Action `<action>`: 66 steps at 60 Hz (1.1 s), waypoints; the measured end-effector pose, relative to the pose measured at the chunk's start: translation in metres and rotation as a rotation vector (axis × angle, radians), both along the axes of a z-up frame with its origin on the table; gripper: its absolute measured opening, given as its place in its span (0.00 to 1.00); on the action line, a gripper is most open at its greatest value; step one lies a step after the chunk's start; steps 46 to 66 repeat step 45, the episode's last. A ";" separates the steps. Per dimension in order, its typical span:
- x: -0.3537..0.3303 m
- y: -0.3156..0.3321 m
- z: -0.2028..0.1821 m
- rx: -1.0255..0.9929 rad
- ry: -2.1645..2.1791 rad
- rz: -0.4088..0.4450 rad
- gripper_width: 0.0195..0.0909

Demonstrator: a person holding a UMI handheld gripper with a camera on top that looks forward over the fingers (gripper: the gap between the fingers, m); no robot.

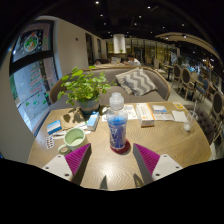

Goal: Pour water

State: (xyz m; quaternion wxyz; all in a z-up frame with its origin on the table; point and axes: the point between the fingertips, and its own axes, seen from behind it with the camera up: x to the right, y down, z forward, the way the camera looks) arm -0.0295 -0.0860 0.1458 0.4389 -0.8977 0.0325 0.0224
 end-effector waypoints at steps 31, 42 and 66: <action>-0.012 -0.130 0.067 -0.005 -0.050 -0.058 0.92; -0.007 -0.126 0.076 0.012 -0.073 -0.056 0.92; -0.004 -0.124 0.080 0.021 -0.078 -0.062 0.92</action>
